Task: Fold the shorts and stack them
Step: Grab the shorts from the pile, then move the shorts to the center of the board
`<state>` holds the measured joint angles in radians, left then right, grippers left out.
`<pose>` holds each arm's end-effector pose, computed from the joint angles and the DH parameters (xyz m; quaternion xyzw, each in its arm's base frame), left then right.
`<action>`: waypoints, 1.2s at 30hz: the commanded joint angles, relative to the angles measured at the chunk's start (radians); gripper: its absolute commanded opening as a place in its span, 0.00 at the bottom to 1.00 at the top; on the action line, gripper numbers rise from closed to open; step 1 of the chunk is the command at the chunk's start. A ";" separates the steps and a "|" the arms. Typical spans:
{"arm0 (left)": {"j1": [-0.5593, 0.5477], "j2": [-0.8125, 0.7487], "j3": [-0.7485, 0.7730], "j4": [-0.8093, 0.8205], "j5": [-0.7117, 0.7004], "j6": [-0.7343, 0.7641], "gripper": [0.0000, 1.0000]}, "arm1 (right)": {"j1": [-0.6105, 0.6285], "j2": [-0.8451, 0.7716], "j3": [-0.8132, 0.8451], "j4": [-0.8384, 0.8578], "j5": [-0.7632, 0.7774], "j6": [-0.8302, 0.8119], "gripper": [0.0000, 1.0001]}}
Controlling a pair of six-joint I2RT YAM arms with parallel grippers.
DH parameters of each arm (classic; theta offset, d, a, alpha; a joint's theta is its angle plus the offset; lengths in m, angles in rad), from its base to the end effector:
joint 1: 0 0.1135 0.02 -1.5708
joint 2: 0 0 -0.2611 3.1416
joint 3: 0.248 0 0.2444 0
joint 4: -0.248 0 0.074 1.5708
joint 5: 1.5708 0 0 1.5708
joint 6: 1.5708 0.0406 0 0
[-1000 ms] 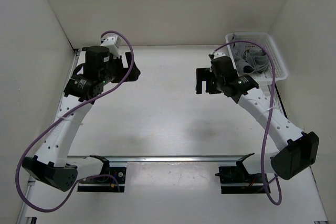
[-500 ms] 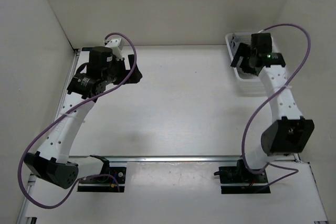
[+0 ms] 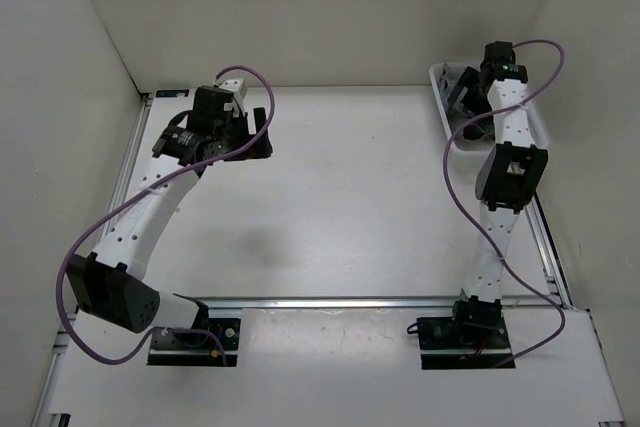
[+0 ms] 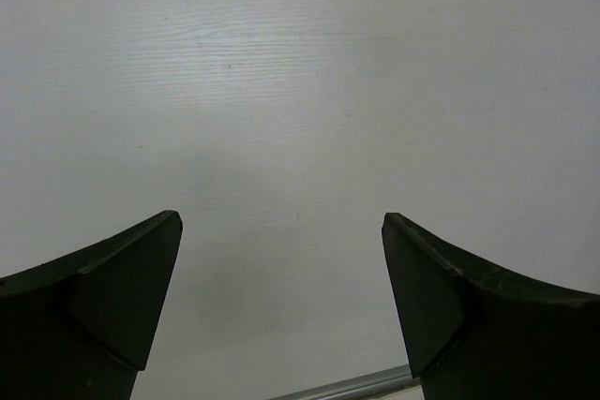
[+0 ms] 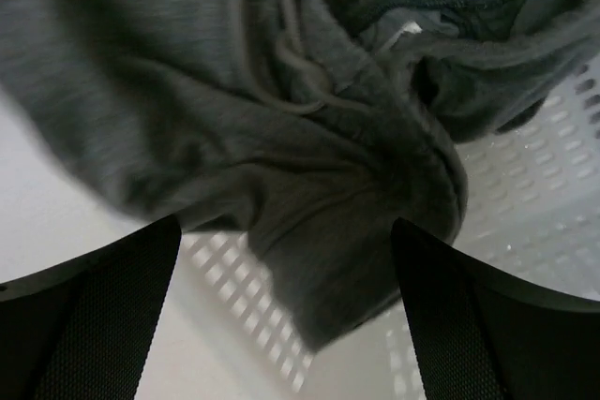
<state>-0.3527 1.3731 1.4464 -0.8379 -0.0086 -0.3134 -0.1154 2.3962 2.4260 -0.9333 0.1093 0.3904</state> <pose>0.2660 -0.0975 0.3674 0.0164 0.9197 -0.1245 0.3720 0.5137 -0.0640 0.2678 0.2534 0.9090 -0.0063 0.3310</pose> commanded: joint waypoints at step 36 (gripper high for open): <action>0.288 0.035 0.169 -0.199 0.036 -0.246 1.00 | 0.590 -1.022 -0.535 0.298 -0.450 -0.148 0.00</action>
<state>-0.1009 1.5402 1.5585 -1.0222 0.0086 -0.5140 0.3702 1.3655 2.1025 -0.6594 -0.2695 0.2947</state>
